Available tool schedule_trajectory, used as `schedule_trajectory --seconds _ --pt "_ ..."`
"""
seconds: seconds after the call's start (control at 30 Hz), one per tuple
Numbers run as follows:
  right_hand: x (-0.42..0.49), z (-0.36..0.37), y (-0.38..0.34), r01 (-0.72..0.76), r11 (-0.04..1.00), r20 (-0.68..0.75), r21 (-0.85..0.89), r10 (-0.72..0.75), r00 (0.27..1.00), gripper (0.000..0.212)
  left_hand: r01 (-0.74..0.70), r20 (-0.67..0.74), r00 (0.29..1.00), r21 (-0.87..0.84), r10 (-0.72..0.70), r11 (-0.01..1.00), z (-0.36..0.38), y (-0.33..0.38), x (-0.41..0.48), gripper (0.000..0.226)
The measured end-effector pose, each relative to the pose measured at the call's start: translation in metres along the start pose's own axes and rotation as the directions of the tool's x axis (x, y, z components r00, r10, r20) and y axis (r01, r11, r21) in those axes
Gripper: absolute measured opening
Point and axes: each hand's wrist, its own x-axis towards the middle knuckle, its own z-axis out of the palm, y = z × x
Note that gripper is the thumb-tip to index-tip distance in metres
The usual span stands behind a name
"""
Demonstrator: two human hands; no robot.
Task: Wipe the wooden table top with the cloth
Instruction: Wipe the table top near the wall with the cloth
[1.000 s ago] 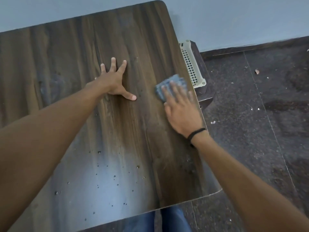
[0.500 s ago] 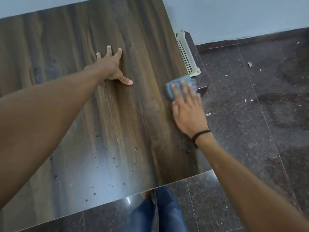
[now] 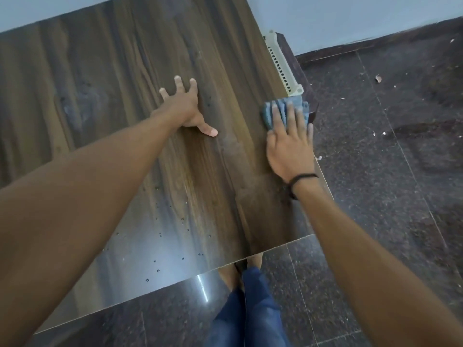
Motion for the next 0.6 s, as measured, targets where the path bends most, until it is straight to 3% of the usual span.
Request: schedule_trajectory --seconds 0.13,0.23,0.33,0.37,0.47,0.5,0.57,0.6 --pt "-0.017 0.001 0.004 0.261 0.964 0.077 -0.054 -0.257 0.963 0.058 -0.034 -0.042 0.999 0.015 0.035 0.999 0.005 0.000 -0.005 0.151" --pt "-0.029 -0.005 0.011 0.021 0.999 0.020 -0.030 -0.020 1.000 0.059 -0.053 -0.034 0.998 0.041 0.055 0.998 0.016 -0.001 -0.012 0.152" --pt "-0.082 0.006 0.007 0.272 0.961 0.059 -0.054 -0.269 0.961 0.058 -0.048 -0.008 0.999 0.031 0.048 0.998 0.027 0.002 -0.019 0.156" --pt "-0.092 0.005 0.017 0.281 0.957 0.067 -0.068 -0.276 0.959 0.058 -0.049 -0.009 0.999 0.022 0.049 0.999 0.027 0.001 -0.020 0.156" --pt "-0.103 0.001 0.031 -0.033 0.999 -0.021 -0.003 0.033 0.999 0.058 -0.028 -0.001 1.000 0.018 0.028 0.999 0.023 0.002 -0.023 0.157" --pt "-0.114 0.003 0.027 0.015 1.000 -0.016 -0.011 -0.015 1.000 0.058 -0.020 0.005 1.000 0.020 0.020 1.000 0.022 0.005 -0.024 0.158" --pt "-0.138 0.006 0.032 0.260 0.965 0.025 -0.044 -0.259 0.966 0.057 -0.020 0.001 1.000 0.014 0.020 1.000 0.023 0.009 -0.024 0.158" --pt "-0.136 0.003 0.041 0.285 0.957 0.023 -0.058 -0.284 0.959 0.056 -0.015 -0.008 1.000 0.007 0.015 1.000 0.024 0.008 -0.024 0.157"
